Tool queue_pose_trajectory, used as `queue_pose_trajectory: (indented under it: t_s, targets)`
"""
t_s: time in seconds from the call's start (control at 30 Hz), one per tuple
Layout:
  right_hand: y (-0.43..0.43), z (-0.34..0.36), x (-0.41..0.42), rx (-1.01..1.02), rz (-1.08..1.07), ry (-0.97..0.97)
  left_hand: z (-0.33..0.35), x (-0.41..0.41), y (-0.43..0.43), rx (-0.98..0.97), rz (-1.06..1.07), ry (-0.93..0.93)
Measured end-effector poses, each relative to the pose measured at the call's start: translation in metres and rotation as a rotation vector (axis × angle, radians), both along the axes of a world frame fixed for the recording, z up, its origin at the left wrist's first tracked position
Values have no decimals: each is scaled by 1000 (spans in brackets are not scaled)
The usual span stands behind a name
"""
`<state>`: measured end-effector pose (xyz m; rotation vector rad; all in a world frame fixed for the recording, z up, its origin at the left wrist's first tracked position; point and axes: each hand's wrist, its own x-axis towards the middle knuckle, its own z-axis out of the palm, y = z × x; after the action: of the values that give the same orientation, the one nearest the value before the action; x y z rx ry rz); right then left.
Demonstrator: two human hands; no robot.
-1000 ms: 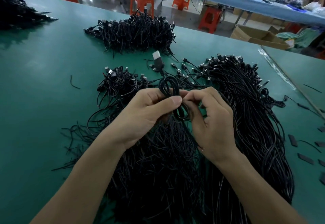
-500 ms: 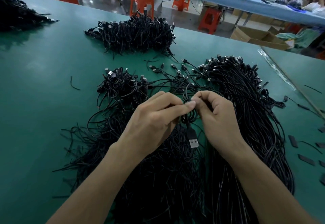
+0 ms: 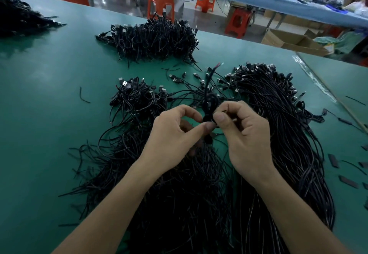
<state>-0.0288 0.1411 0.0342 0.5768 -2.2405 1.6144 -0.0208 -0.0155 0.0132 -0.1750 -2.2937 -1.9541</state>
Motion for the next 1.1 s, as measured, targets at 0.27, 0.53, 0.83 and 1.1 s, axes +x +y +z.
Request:
queue_pose_trajectory:
  t_s: [0.27, 0.53, 0.83, 1.1]
  targets:
    - [-5, -10, 1, 81, -64, -45, 6, -1, 1, 511, -142, -115]
    - [-1, -13, -3, 83, -21, -214, 2, -3, -2, 348, -8, -10]
    - [58, -41, -24, 869, -336, -412, 8, -65, -55, -339, 506, 166]
    - [61, -56, -44, 1060, -517, -496, -7, -84, -64, -868, 411, -86]
